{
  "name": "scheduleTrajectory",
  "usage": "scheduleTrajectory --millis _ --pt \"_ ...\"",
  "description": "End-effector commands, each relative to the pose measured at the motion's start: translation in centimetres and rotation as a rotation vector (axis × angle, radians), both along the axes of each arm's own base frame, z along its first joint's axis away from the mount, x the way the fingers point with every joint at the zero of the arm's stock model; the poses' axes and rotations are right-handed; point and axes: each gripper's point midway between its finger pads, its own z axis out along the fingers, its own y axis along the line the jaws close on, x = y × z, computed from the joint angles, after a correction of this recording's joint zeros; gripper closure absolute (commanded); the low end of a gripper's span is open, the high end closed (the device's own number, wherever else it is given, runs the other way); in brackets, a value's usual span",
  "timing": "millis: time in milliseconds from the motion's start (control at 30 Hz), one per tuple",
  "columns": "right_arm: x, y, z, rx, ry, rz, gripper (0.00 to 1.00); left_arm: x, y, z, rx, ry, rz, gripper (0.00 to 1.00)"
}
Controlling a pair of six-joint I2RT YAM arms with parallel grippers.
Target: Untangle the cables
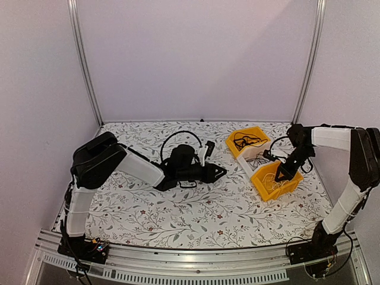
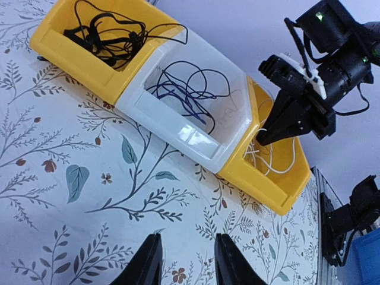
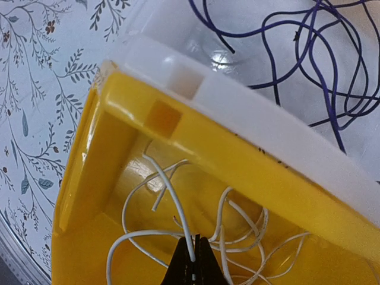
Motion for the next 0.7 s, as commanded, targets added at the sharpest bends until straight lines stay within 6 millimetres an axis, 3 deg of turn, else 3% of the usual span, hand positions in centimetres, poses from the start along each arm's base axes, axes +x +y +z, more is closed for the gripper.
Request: scheduleTrajectory --millis 0,100,300,500,667 --pt "2.1 -0.1 0.5 -0.012 -0.03 -0.042 0.92 0.5 0.6 2.8 -0.036 -0.057 0.012 0.71" --pt "1.7 0.8 2.1 0.038 -0.016 -0.027 0.8 0.7 1.5 3.5 -0.019 -0.079 0.021 0.7" --pt "2.4 0.9 8.2 0.056 -0.125 -0.026 0.55 1.5 4.4 4.9 0.057 -0.143 0.061 0.69" --pt "2.2 0.1 12.0 0.013 -0.198 -0.005 0.49 1.4 7.1 5.8 0.146 -0.187 0.092 0.67" --pt "4.6 1.8 17.0 0.12 -0.371 0.01 0.41 1.9 9.9 7.4 0.248 -0.226 0.177 0.64"
